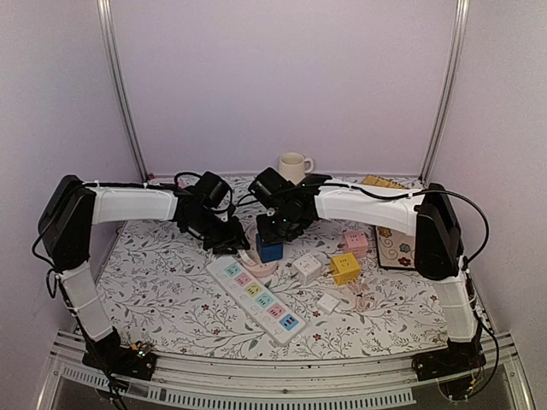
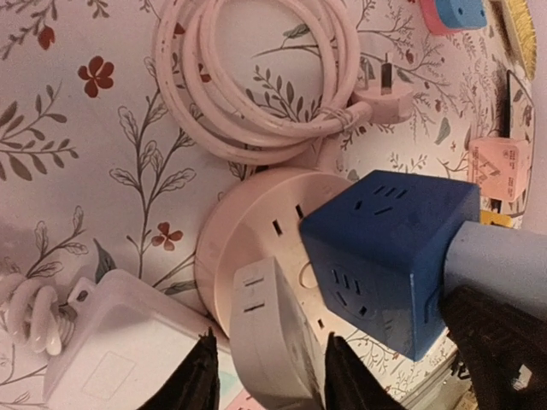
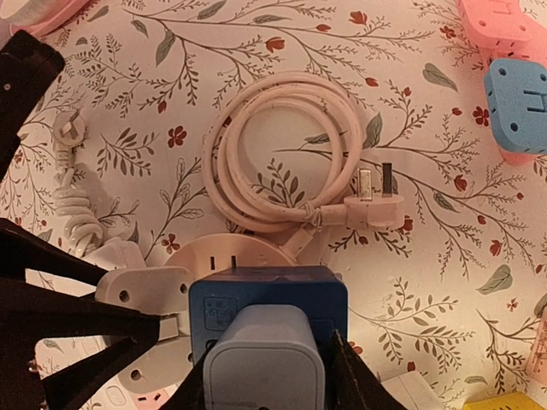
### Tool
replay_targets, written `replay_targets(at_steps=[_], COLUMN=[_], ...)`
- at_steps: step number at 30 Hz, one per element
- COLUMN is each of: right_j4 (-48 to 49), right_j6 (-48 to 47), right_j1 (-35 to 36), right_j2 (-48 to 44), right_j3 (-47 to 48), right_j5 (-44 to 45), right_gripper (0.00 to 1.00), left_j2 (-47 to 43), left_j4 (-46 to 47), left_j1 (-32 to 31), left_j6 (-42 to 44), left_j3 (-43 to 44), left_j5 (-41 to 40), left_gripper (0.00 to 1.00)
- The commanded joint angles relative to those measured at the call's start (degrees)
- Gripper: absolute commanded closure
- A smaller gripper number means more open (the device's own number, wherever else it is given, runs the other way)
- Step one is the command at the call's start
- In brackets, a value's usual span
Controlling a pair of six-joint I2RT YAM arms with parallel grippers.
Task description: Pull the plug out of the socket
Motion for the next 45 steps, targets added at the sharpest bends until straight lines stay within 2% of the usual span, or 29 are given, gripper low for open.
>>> replay_targets(at_steps=[1, 8, 9, 15, 30, 45], right_j4=[-3.74, -6.09, -6.30, -7.97, -9.56, -9.54], right_j6=[-0.04, 1.91, 2.00, 2.20, 2.12, 1.95], right_j1=[0.88, 1.81, 1.93, 1.95, 1.95, 2.00], right_j2=[2.44, 3.15, 3.32, 4.89, 5.85, 6.20], right_j3=[1.84, 2.30, 2.49, 4.19, 3.88, 4.23], right_j5=[1.29, 2.34, 2.48, 2.68, 3.52, 3.67], right_gripper=[0.62, 0.66, 0.66, 0.66, 0.67, 0.67], left_j2=[2.03, 4.86, 5.29, 6.78, 2.48, 0.48], left_j4=[1.03, -1.02, -1.27, -1.89, 4.16, 6.70], left_j1=[-1.20, -1.04, -0.91, 0.18, 4.44, 3.20], left_j6=[-0.20, 1.79, 2.27, 4.55, 2.67, 6.85], left_j3=[2.26, 7.13, 7.99, 11.76, 10.20, 7.30], left_j5=[1.47, 1.25, 1.20, 4.13, 17.20, 18.43], left_gripper=[0.63, 0.99, 1.00, 1.00, 1.00, 1.00])
